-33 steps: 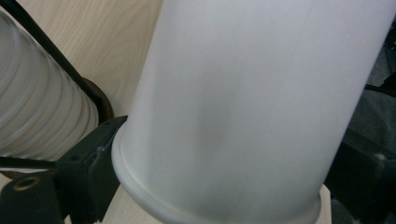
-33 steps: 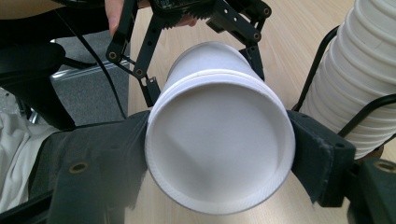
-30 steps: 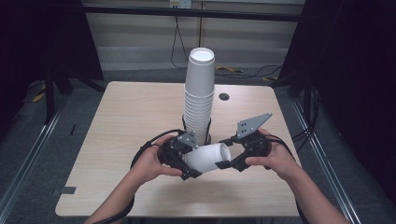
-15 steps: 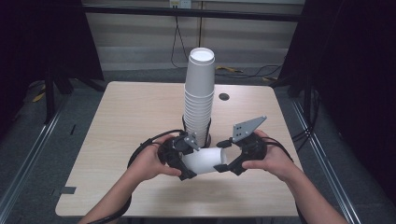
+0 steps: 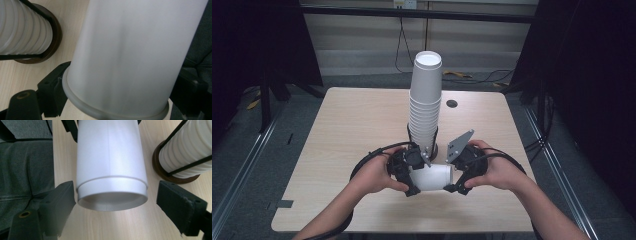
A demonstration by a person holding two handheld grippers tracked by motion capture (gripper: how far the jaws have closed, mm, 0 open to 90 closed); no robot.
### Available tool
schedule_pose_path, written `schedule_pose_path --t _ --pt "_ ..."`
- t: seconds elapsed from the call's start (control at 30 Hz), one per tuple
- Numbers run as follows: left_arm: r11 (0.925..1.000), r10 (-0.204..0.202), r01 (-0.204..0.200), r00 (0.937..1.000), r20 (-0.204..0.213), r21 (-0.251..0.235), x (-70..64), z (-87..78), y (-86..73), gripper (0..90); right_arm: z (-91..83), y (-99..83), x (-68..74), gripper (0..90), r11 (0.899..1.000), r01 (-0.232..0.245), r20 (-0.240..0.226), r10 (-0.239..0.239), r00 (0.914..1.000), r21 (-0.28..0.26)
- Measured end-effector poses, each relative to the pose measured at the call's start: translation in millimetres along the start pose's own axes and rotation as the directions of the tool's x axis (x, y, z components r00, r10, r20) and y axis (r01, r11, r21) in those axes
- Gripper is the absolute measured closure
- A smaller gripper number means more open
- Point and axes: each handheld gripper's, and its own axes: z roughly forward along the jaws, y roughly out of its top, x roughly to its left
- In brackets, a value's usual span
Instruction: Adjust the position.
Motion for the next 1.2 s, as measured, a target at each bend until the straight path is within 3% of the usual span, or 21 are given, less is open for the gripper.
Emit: schedule_pose_path --t 0.1,0.13,0.17,0.2,0.23,0.3,0.33,0.47,0.5,0.57,0.63,0.83,1.03,1.13,1.2 --pt "0.9995 0.008 -0.007 0.9998 -0.016 0.030 -1.6 2.2 2.9 14.3 4.3 3.7 1.2 15.1 0.999 -0.014 -0.015 0.015 0.9998 0.044" --pt "0.9995 0.008 -0.007 0.9998 -0.016 0.030 -1.6 2.2 2.9 14.3 6.2 4.6 0.1 15.1 0.999 0.007 -0.022 -0.006 0.9997 0.043" --pt "0.9963 0.070 -0.069 0.9973 -0.020 0.052 2.3 1.7 4.8 14.2 6.6 5.5 0.8 15.2 0.999 0.006 -0.022 -0.005 0.9997 0.051" --pt "0.9963 0.070 -0.069 0.9973 -0.020 0.052 2.3 1.7 4.8 14.1 6.6 5.5 0.8 15.2 0.999 0.006 -0.022 -0.005 0.9997 0.051" --pt "0.9991 0.004 -0.003 0.9998 -0.021 0.042 -1.4 2.5 3.5 14.0 8.0 7.1 1.6 15.2 0.998 -0.004 -0.029 0.005 0.9996 0.060" --pt "0.9991 -0.004 0.005 0.9997 -0.024 0.041 -0.7 2.5 3.4 13.9 10.1 7.5 1.2 15.3 0.999 0.004 -0.032 -0.002 0.9995 0.053" --pt "0.9990 0.003 -0.003 0.9998 -0.019 0.045 -0.4 2.2 3.4 13.9 10.0 7.8 2.4 15.6 0.998 -0.018 -0.030 0.020 0.9993 0.061" --pt "0.9992 -0.006 0.006 0.9998 -0.019 0.041 -3.4 1.8 4.3 13.6 13.2 7.2 2.9 18.7 0.997 -0.023 -0.030 0.025 0.9992 0.077" --pt "0.9988 0.009 -0.007 0.9996 -0.025 0.048 -3.0 0.6 5.5 13.5 15.5 6.2 2.7 24.6 0.997 -0.025 -0.036 0.028 0.9990 0.077" --pt "0.9990 0.014 -0.013 0.9995 -0.027 0.042 -2.6 -0.1 5.4 13.5 17.4 4.6 1.9 25.6 0.997 -0.013 -0.043 0.016 0.9990 0.073" --pt "0.9993 0.007 -0.007 0.9997 -0.022 0.036 -3.7 -0.3 6.1 13.5 17.8 3.4 2.6 25.8 0.996 -0.029 -0.042 0.032 0.9986 0.083" --pt "0.9989 0.022 -0.022 0.9995 -0.021 0.041 -4.5 -1.8 8.5 13.6 20.7 -1.6 1.2 26.0 0.996 -0.017 -0.056 0.022 0.9982 0.088" --pt "0.9992 0.012 -0.011 0.9998 -0.013 0.039 -5.6 -1.4 11.2 13.7 22.6 -2.1 1.2 19.0 0.998 -0.044 -0.036 0.046 0.9983 0.052" --pt "0.9992 0.023 -0.022 0.9995 -0.020 0.033 -4.6 -2.2 11.1 13.7 24.0 -2.5 0.7 24.0 0.999 -0.029 -0.045 0.031 0.9985 0.038" --pt "0.9994 0.011 -0.011 0.9999 -0.012 0.032 -7.4 -2.2 11.5 13.8 25.9 -3.9 2.5 25.5 0.998 -0.025 -0.047 0.028 0.9985 0.060"
